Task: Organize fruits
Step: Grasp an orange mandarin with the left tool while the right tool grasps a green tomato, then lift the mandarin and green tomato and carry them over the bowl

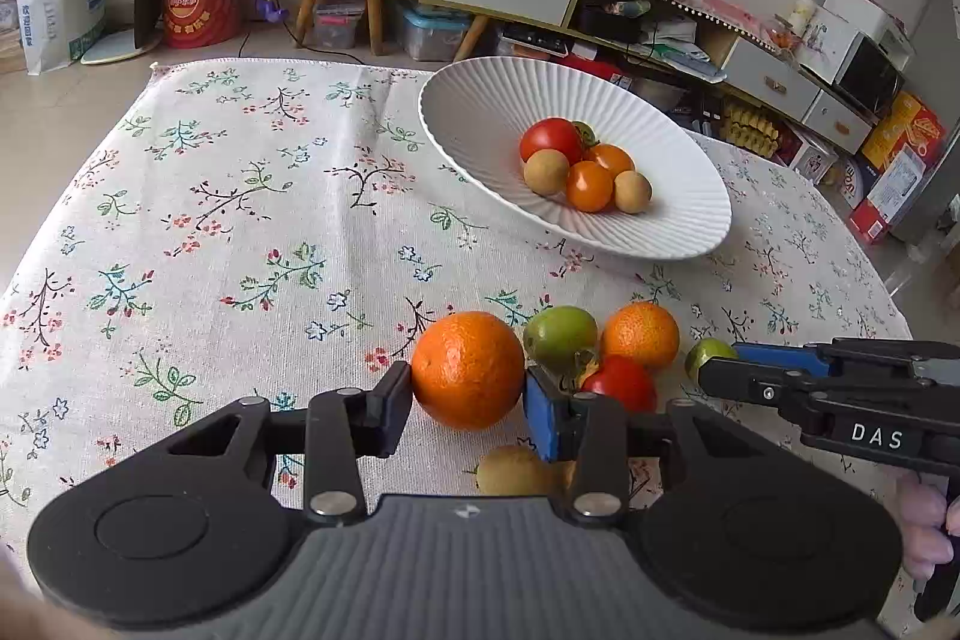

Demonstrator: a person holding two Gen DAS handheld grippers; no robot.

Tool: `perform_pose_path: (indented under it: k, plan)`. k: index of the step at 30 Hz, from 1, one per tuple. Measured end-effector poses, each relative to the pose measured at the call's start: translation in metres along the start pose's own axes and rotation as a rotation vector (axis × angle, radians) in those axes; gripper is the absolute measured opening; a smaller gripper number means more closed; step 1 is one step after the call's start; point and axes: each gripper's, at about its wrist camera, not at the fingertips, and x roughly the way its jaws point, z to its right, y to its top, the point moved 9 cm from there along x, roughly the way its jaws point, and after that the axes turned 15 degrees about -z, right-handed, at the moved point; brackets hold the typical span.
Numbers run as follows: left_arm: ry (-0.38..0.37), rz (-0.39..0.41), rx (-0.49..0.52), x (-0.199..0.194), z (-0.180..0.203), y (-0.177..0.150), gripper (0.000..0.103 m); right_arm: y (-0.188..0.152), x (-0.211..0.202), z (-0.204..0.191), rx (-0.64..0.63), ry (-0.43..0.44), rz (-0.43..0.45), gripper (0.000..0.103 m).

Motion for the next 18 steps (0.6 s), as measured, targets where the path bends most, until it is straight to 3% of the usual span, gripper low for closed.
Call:
perform_pose_path:
  k: [18]
  plan:
    - [-0.033, 0.088, -0.024, -0.032, 0.018, 0.033, 0.036, 0.041, -0.037, -0.002, 0.023, -0.025, 0.120, 0.025]
